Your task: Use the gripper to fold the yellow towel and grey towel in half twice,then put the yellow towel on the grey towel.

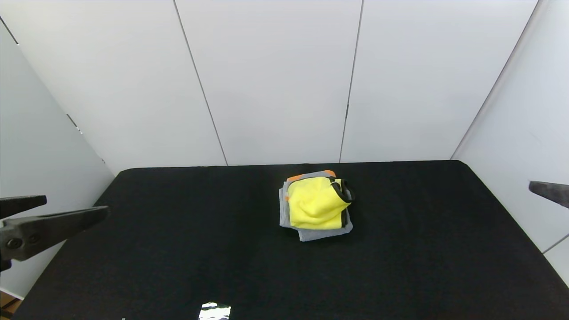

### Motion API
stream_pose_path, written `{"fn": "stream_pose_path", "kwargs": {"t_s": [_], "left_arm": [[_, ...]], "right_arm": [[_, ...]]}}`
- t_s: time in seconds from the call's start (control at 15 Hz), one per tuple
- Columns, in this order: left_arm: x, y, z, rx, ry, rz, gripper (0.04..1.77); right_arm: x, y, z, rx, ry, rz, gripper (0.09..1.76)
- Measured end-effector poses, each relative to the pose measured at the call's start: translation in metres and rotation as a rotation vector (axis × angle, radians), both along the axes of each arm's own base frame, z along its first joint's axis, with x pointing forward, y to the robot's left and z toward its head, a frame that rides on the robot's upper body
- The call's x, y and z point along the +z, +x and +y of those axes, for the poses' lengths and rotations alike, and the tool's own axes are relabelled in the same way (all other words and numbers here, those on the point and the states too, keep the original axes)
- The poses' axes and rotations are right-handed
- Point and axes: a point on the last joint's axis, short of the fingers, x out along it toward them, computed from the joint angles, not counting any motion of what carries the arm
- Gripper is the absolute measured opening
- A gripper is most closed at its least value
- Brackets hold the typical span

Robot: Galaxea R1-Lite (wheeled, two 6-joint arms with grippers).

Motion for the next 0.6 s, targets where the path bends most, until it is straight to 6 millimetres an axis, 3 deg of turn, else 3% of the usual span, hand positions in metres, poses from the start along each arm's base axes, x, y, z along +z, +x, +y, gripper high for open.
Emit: {"fn": "stream_pose_path", "kwargs": {"t_s": [0.6], "left_arm": [[-0.015, -0.063, 0.015, -0.003, -0.008, -0.135, 1.72]], "right_arm": [[-0.019, -0.053, -0.015, -0.011, 0.020, -0.072, 1.71]]}}
